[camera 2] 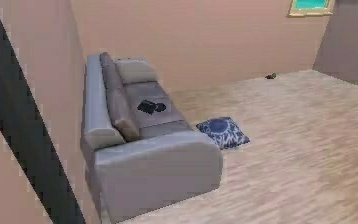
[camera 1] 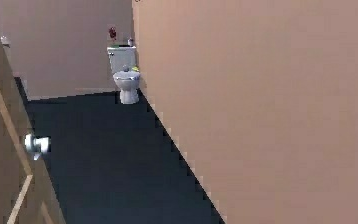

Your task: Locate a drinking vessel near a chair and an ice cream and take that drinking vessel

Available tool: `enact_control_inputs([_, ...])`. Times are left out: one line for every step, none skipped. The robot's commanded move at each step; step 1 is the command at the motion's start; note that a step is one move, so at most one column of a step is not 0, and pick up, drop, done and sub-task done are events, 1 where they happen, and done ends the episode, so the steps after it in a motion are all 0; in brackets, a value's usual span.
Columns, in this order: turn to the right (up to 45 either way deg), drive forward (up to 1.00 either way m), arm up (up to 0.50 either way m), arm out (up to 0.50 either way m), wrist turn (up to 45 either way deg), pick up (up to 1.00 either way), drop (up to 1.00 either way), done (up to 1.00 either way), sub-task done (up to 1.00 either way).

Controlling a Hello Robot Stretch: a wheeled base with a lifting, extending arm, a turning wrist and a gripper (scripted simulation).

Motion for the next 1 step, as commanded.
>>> enact_control_inputs([0.0, 0.85, 0.00, 0.00, 0.0, 0.00, 0.00, 0.00, 0.00])
